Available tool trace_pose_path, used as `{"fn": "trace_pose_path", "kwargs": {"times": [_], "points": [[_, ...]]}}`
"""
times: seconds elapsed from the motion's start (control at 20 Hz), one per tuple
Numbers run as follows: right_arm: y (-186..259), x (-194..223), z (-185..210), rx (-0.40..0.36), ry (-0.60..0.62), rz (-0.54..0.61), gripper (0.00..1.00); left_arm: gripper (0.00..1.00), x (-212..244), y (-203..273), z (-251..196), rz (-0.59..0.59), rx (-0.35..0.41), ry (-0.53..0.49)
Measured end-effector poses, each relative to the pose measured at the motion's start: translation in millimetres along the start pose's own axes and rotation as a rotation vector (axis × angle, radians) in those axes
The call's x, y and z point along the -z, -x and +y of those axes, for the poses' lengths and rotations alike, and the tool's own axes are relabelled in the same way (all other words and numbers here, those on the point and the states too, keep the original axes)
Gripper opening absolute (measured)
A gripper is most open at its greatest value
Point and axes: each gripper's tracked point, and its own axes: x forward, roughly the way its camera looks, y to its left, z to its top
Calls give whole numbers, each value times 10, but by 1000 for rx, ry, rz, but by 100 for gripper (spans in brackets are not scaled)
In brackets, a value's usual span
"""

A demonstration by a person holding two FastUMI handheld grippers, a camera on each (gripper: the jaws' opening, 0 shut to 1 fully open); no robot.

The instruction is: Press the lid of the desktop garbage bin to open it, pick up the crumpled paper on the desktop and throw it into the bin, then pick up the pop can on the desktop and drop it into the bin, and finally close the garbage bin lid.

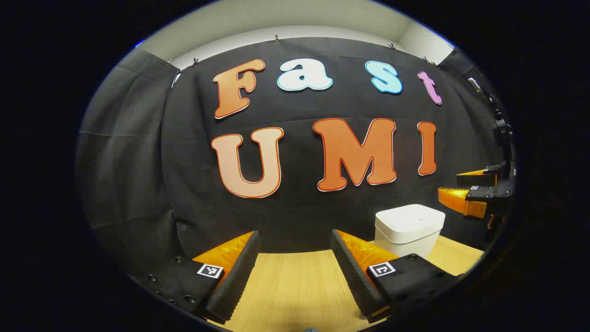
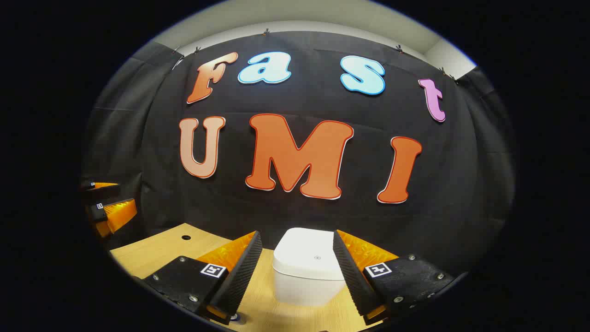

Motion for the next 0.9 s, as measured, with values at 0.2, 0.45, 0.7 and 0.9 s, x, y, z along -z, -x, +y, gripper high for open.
{"fn": "trace_pose_path", "kwargs": {"times": [0.2, 0.45, 0.7, 0.9], "points": [[-23, -12, 18, -11, -2, 1, 94, 99, -25, -39, 1, -11, -4, -8], [-51, 5, 27, -19, -7, 9, 94, 99, -11, -50, -26, -9, 2, -9], [-54, -3, 40, -22, 5, 1, 94, 99, -42, -77, -36, -17, -1, -13], [-95, 76, 10, -17, -3, 35, 90, 99, -14, -81, -71, -9, 7, -13]]}}
